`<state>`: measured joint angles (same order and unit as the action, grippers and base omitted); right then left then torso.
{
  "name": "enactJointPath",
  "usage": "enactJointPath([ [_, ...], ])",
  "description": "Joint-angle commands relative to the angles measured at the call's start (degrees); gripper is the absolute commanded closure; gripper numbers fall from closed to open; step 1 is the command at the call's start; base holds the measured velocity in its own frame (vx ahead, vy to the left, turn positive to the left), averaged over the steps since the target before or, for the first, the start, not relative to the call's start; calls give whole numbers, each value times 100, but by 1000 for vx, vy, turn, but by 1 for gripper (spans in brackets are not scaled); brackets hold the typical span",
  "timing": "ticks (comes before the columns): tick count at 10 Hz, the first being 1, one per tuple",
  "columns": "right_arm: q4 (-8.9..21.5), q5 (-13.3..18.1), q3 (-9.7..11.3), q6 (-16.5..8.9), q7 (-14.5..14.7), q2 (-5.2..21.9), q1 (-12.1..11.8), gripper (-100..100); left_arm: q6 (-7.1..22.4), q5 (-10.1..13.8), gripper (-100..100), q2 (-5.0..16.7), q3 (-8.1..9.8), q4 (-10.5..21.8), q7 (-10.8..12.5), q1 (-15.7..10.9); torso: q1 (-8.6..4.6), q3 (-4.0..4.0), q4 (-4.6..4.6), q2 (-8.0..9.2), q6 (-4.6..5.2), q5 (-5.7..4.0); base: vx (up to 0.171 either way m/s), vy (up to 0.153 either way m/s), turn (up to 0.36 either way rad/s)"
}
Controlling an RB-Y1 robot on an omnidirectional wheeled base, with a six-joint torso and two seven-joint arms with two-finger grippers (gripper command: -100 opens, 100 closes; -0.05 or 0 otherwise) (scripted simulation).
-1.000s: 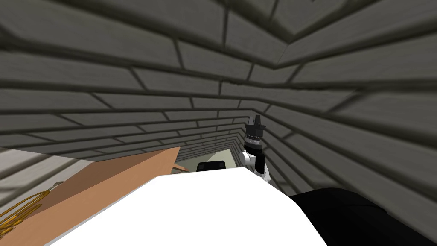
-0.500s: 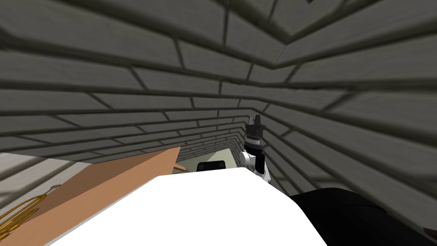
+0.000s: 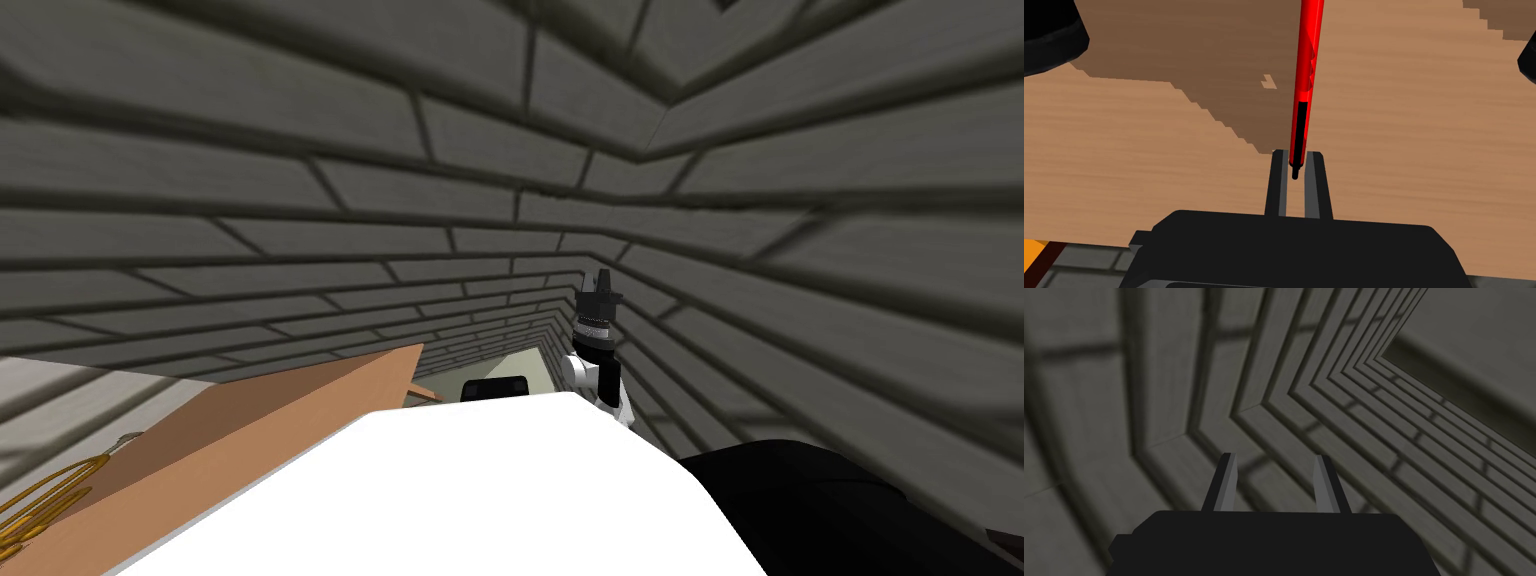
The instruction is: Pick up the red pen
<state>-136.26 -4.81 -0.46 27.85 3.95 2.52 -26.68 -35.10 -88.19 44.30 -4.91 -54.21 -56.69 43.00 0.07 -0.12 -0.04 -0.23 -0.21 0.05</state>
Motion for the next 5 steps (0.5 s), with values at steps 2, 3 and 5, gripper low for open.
enactJointPath([
  [2, 0, 0, 0, 0, 0, 0, 0, 0, -172, 35, 100, 180, 124, -128, 5, 116, 0, 0, 0, 0, 0, 0, 14, -17, 48],
  [3, 0, 0, 0, 0, 0, 0, -1, 0, -207, 43, 100, 216, 150, -154, 6, 140, -11, -4, -2, -7, -3, -4, 42, -55, 89],
  [5, 0, 0, 0, 0, 0, 0, 0, 0, -169, 38, 0, 165, 124, -86, -27, 96, -13, -5, -2, -9, 0, -3, 8, -12, 9],
])
